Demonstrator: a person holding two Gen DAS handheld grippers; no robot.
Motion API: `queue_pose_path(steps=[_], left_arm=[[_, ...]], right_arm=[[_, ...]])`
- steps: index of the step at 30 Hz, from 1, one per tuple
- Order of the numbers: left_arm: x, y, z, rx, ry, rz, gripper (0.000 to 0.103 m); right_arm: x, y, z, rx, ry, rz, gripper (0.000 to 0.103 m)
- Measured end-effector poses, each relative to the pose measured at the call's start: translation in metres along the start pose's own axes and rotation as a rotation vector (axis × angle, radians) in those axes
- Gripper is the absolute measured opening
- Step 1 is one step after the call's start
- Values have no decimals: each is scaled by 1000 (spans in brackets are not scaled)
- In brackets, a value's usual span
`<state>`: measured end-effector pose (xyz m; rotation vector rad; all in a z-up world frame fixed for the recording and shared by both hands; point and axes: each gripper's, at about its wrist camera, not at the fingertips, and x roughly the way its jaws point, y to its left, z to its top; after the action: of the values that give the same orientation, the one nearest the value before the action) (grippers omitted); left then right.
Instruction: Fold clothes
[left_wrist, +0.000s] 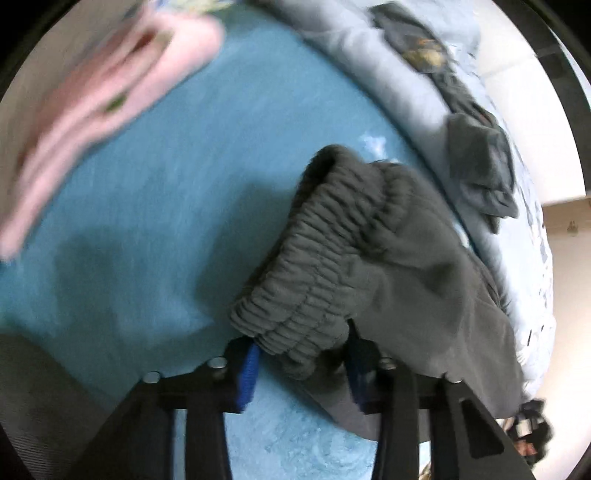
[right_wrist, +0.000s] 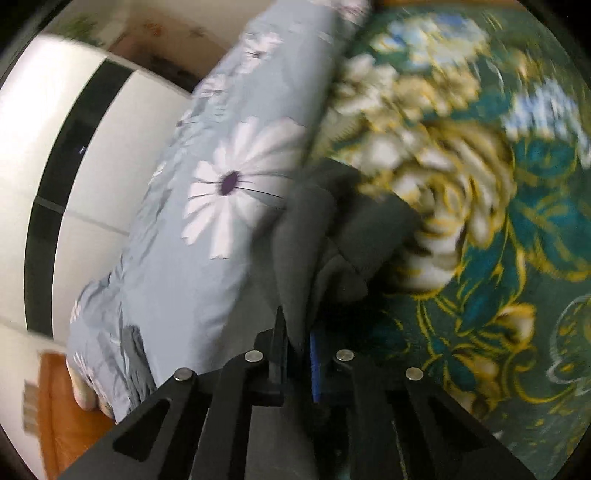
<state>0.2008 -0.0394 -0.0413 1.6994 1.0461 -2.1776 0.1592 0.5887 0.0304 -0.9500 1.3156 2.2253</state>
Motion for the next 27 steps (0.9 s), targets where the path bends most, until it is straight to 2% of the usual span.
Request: queue_pose_path(steps=[3, 6, 9, 11, 14, 17, 20, 23, 25, 27], left_arm=[[-33, -20, 18, 83, -67, -40, 34], [-75, -36, 32, 200, -132, -77, 33], [-88, -35, 32, 331, -130, -39, 33], [-67, -19, 24, 326, -46, 11, 33], [-24, 10, 19, 249, 85, 94, 33], [-16, 17, 11, 273, 61, 124, 34], [-21, 5, 11, 335, 30, 162, 37], [-30, -9, 5, 427, -6, 217, 40], [-39, -17, -4, 488, -31, 258, 48], [-56, -17, -14, 537, -69, 288, 48]], right_arm=[[-37, 15, -1, -101, -53, 14, 7], [-77, 14, -7, -152, -85, 65, 7], [-120, -5, -30, -246, -113, 74, 7], [-131, -33, -49, -261, -80, 34, 7], [-120, -98, -83, -179, 44, -92, 7], [-118, -140, -107, -83, 98, -105, 9], [-128, -152, -118, -38, 99, -105, 11], [-143, -140, -117, -96, 89, -146, 16], [-157, -130, -113, -155, 63, -190, 18], [-169, -122, -112, -211, 30, -217, 19]])
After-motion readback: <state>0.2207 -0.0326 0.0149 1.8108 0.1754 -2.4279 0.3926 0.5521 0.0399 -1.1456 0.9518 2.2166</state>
